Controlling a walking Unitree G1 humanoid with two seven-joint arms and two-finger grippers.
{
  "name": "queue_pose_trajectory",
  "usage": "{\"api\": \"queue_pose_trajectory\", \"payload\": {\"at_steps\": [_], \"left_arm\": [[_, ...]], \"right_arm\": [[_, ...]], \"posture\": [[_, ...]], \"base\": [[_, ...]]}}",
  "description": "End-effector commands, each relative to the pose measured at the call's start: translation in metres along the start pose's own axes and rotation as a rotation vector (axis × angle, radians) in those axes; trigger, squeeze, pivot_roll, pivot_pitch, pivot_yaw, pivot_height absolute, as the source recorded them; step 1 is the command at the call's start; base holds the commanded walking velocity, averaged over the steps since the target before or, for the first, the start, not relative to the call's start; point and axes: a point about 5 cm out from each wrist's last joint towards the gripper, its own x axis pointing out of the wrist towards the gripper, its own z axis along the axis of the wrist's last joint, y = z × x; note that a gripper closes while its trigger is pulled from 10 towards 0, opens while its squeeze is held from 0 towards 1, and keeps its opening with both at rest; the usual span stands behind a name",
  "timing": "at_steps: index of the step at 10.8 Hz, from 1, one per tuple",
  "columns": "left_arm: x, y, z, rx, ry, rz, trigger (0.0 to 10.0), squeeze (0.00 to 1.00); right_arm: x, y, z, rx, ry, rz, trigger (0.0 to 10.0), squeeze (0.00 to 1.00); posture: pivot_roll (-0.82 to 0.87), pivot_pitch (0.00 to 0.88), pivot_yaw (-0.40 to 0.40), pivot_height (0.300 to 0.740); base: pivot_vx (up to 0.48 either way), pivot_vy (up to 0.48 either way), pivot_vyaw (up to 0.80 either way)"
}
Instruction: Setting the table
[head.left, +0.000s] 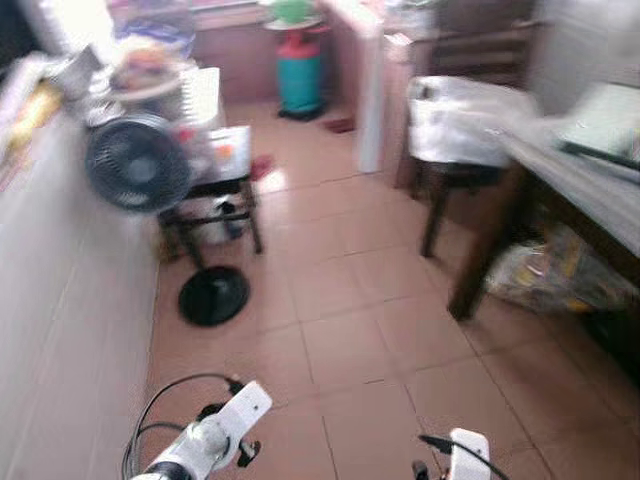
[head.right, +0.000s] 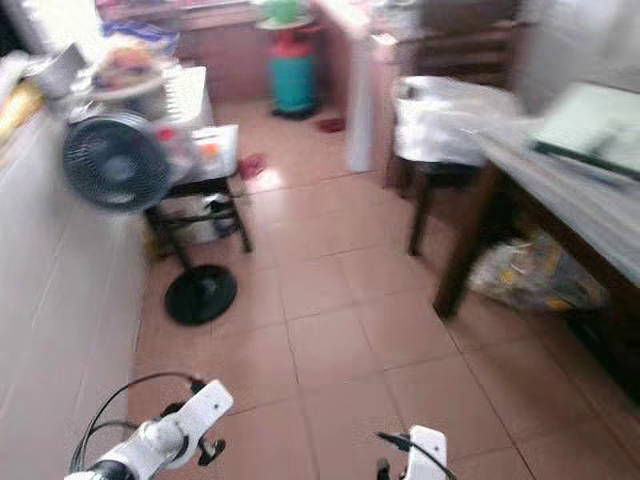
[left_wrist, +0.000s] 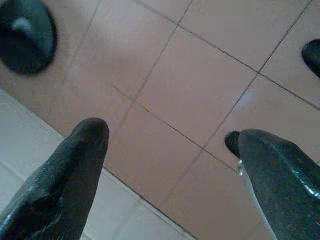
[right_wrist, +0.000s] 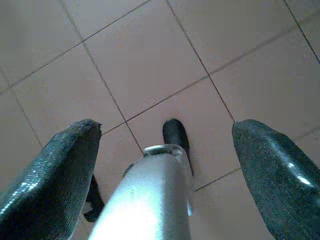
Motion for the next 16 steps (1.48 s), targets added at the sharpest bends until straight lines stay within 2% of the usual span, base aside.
{"api": "queue_pose_trajectory", "payload": {"at_steps": [1,3,6,7,10,11,16], "left_arm": [[0.000,0.001,0.002,0.037,0.002,-0.015,10.0,0.00],[0.000,0.004,0.010,0.040,-0.012,-0.009,10.0,0.00],[0.001,0.003,0.018,-0.058,-0.046,0.004,10.0,0.00],[0.002,-0.001,0.018,-0.111,-0.052,-0.005,10.0,0.00],[0.003,-0.011,0.016,-0.181,-0.063,-0.026,10.0,0.00],[0.004,-0.012,0.015,-0.141,-0.060,-0.021,10.0,0.00],[0.003,-0.013,0.006,-0.087,-0.027,-0.023,10.0,0.00]], "right_arm": [[0.000,0.005,-0.003,0.033,0.005,0.004,10.0,0.00],[-0.001,0.004,-0.005,0.054,0.009,0.000,10.0,0.00],[-0.001,0.000,-0.005,-0.013,0.010,0.002,10.0,0.00],[-0.001,-0.002,-0.006,-0.044,0.014,0.001,10.0,0.00],[-0.001,-0.002,-0.003,-0.094,0.007,0.021,10.0,0.00],[-0.001,-0.002,-0.003,-0.099,0.007,0.022,10.0,0.00],[-0.001,-0.002,-0.005,-0.085,0.006,0.020,10.0,0.00]], "posture": [[0.09,0.001,0.128,0.740],[0.09,0.006,0.127,0.740],[0.10,0.023,0.073,0.740],[0.10,0.031,0.043,0.740],[0.10,0.042,0.011,0.740],[0.09,0.046,0.008,0.740],[0.08,0.057,0.019,0.740]], "base": [[0.000,0.000,-0.78],[0.000,0.000,-0.78],[0.000,0.000,-0.77],[0.000,0.000,-0.77],[0.000,0.000,-0.78],[0.000,0.000,-0.77],[0.000,0.000,-0.59]]}}
